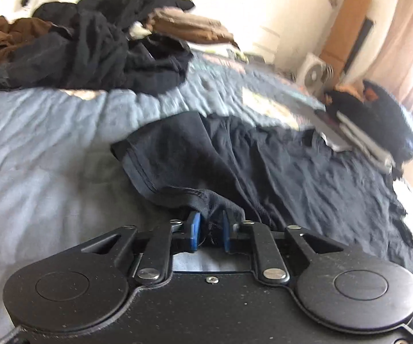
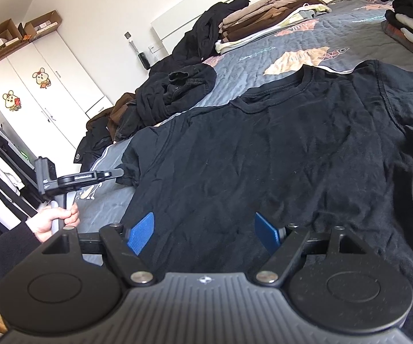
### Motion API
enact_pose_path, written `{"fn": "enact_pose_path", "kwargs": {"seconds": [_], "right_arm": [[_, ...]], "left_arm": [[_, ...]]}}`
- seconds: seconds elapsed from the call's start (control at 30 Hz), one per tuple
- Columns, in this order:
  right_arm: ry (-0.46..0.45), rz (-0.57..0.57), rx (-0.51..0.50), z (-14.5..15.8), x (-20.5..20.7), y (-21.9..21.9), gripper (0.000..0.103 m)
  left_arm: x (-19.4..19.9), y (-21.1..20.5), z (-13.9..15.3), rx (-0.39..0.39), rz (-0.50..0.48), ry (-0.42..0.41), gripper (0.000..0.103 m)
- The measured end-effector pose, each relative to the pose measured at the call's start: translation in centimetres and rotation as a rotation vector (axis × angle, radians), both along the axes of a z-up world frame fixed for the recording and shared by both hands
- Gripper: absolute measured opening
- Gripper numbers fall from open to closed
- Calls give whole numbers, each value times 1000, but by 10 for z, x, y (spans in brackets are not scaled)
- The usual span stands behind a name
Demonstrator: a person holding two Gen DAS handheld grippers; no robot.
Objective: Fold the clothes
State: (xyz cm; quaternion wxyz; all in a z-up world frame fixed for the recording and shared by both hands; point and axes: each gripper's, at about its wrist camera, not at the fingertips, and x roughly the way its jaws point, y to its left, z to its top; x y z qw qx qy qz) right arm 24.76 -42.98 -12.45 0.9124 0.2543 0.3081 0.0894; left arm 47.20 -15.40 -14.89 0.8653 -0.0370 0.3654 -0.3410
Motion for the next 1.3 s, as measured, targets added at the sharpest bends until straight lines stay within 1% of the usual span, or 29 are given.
{"fn": "enact_pose_path", "kwargs": {"seconds": [0.03, 0.07, 0.1, 0.13, 0.17, 0.2, 0.23, 0.3, 0.4, 0.5, 0.53, 0.6, 0.63, 0.7, 0.73, 0.83, 0.9, 0.93, 0.97, 1.0, 1.03, 1.07, 1.1, 1.13, 1.17, 1.2, 1.23, 1.3], "right_arm": [[1, 1, 0, 0, 0, 0, 77], [3, 1, 0, -1, 0, 0, 77], [4, 3, 0, -1, 1, 1, 77], [6, 3, -1, -2, 1, 1, 77], [8, 3, -3, -2, 1, 0, 77], [12, 2, -4, -3, 1, 1, 77], [14, 2, -4, -3, 1, 0, 77], [16, 3, -3, -4, 1, 0, 77], [19, 3, 2, -5, 1, 0, 77], [20, 5, 5, -5, 1, 0, 77], [19, 8, 5, -5, 1, 0, 77], [18, 13, 7, -4, 1, 1, 77], [18, 15, 8, -4, 1, 2, 77], [18, 19, 10, -4, 2, 2, 77], [19, 21, 9, -4, 2, 3, 77], [23, 24, 10, -6, 3, 2, 77], [27, 24, 11, -6, 3, 2, 77], [29, 26, 9, -6, 3, 2, 77], [31, 28, 8, -7, 4, 2, 77], [31, 29, 6, -7, 4, 3, 77], [30, 30, 7, -7, 4, 3, 77], [30, 30, 9, -7, 4, 3, 77], [29, 31, 11, -7, 4, 3, 77], [30, 32, 10, -8, 4, 3, 77], [32, 33, 7, -8, 4, 4, 77], [34, 34, 3, -8, 4, 5, 77], [35, 35, 1, -9, 5, 5, 77], [38, 35, -1, -9, 5, 5, 77]], "left_arm": [[4, -6, -4, -1, -16, 22, 52], [6, -11, -6, -7, -27, 30, 68], [6, -14, -8, -10, -28, 24, 71], [6, -17, -10, -15, -27, 20, 70], [8, -19, -12, -29, -25, 27, 57], [10, -20, -13, -46, -21, 41, 42], [11, -19, -14, -57, -27, 58, 15], [11, -14, -13, -70, -50, 81, 14], [5, 4, -3, -72, -67, 70, 10], [3, 24, 7, -20, -54, 68, 9], [2, 31, 10, -1, -50, 69, 4], [3, 41, 13, 52, -41, 67, 4], [5, 46, 13, 76, -37, 81, 5], [8, 51, 10, 89, -33, 117, 6], [7, 51, 11, 97, -28, 111, 6], [4, 53, 12, 95, -21, 91, 7], [5, 56, 11, 95, 4, 93, 8], [5, 59, 11, 85, 22, 96, 8], [6, 64, 12, 53, 36, 106, 8], [8, 70, 14, 9, 57, 116, 11], [10, 75, 17, -28, 90, 107, 29], [12, 81, 20, -59, 127, 87, 62], [13, 84, 23, -80, 162, 65, 81], [15, 85, 25, -101, 182, 46, 101], [18, 85, 27, -124, 196, 28, 101], [22, 83, 28, -131, 208, 20, 100], [28, 80, 28, -130, 219, 16, 99], [41, 70, 24, -103, 213, 32, 98]]}}
